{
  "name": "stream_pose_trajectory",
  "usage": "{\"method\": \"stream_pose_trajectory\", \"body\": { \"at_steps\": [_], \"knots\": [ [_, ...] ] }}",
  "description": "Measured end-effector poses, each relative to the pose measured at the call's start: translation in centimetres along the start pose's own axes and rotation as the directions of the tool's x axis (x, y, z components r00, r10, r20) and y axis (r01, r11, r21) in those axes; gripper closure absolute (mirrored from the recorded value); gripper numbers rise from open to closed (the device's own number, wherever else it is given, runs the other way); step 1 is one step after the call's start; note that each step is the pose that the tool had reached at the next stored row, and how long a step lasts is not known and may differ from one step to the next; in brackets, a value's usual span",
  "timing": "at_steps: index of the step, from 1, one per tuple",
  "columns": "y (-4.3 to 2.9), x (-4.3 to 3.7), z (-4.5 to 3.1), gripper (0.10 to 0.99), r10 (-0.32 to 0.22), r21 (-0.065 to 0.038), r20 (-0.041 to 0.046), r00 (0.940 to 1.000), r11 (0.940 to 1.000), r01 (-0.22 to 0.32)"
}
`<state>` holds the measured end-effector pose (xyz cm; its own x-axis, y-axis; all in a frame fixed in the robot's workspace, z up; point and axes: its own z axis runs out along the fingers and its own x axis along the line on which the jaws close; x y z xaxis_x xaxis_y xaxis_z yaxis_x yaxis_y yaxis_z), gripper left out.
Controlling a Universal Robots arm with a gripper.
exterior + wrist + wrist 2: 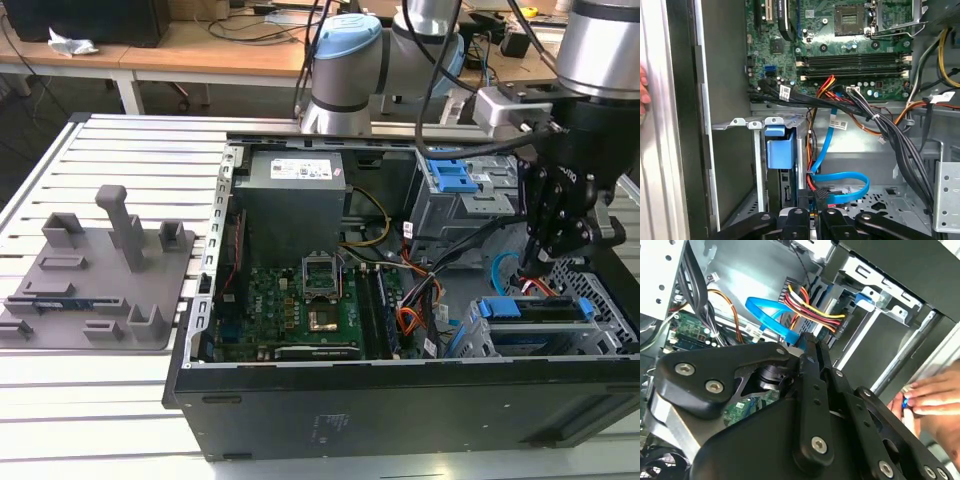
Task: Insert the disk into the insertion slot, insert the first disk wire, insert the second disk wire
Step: 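Insert the second disk wire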
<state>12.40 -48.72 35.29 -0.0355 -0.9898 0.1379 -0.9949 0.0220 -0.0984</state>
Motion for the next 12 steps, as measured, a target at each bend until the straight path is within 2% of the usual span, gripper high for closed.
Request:
{"method": "stream_pose_trajectory", "body": {
  "at_steps": [2, 4, 5, 7, 12],
  "knots": [
    [-0.01, 0.41, 0.06, 0.925, 0.002, 0.001, 0.0199, 0.9998, 1.0, -0.002],
    [-0.03, 1.26, 0.18, 0.925, 0.005, 0.002, 0.0518, 0.9986, 1.0, -0.006],
    [-0.04, 1.55, 0.22, 0.925, 0.006, 0.002, 0.0583, 0.9983, 1.0, -0.006],
    [-0.05, 1.91, 0.27, 0.925, 0.007, 0.001, 0.066, 0.9978, 1.0, -0.007],
    [-0.05, 1.99, 0.28, 0.925, 0.007, 0.001, 0.0659, 0.9978, 1.0, -0.007]
  ]
}}
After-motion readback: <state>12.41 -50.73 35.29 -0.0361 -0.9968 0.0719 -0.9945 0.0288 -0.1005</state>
